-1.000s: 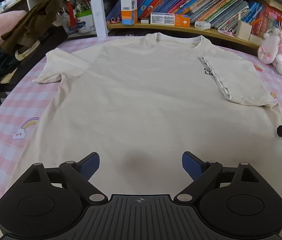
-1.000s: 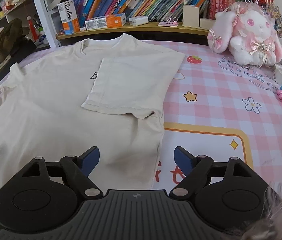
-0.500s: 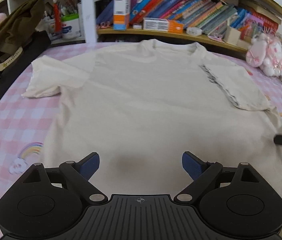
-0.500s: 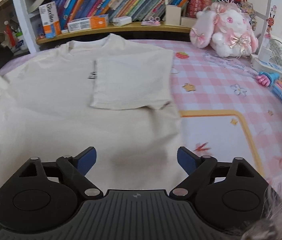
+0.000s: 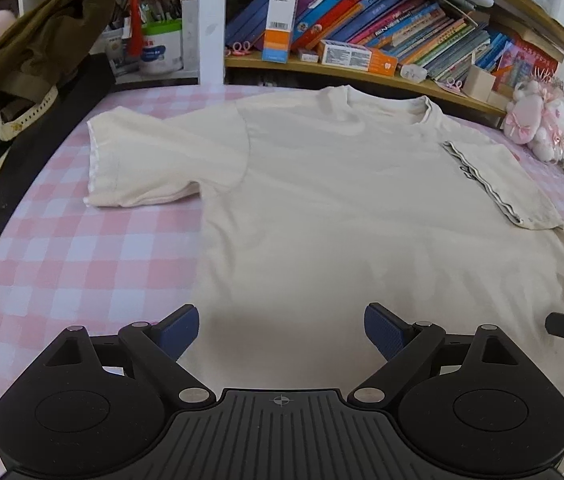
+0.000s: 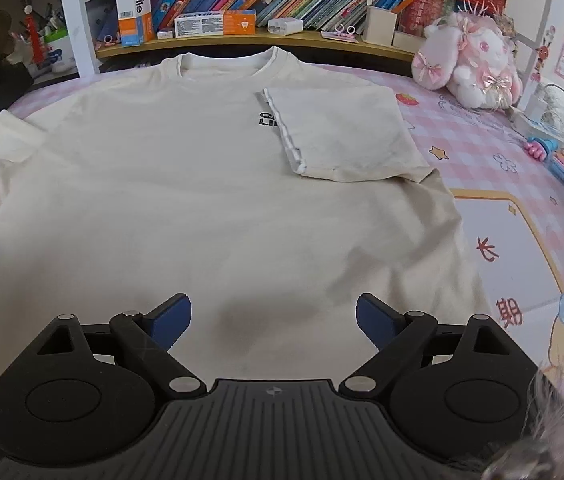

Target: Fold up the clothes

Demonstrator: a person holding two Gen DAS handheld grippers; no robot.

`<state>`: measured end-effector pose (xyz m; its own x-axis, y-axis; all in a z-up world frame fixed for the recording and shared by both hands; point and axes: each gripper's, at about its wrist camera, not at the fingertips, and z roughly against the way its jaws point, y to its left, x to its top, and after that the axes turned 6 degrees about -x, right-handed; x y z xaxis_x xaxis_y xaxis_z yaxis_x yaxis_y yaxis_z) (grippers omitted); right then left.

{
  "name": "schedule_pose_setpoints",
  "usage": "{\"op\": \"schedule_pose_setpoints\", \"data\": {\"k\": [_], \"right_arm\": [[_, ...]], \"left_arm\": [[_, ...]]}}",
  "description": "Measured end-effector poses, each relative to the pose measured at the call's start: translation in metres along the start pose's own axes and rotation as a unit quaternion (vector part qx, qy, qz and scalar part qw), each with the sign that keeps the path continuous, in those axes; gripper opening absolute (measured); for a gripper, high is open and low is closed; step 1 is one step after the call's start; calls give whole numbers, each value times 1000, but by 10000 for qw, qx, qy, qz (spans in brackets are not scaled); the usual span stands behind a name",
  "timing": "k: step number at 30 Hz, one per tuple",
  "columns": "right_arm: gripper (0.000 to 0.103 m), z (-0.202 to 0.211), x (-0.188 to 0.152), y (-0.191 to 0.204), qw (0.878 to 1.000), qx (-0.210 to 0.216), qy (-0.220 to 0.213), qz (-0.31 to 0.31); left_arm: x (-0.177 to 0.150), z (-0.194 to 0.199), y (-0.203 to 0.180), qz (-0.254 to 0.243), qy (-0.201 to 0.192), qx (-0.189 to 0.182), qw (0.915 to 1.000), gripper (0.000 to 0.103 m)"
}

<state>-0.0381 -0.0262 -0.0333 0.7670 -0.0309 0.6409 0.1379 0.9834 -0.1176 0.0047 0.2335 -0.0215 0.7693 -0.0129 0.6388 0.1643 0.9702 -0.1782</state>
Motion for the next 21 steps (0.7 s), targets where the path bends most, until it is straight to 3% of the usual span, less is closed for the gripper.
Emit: {"op": "schedule_pose_setpoints", "data": {"k": [12, 21], "right_arm": [[94, 0, 5, 30, 9996, -200, -1, 194], [96, -4, 11, 25, 9990, -368, -226, 63]], "left_arm": [[8, 4, 41, 288, -130, 31, 9995, 92], [15, 13, 48, -161, -550, 24, 9984, 92]]}}
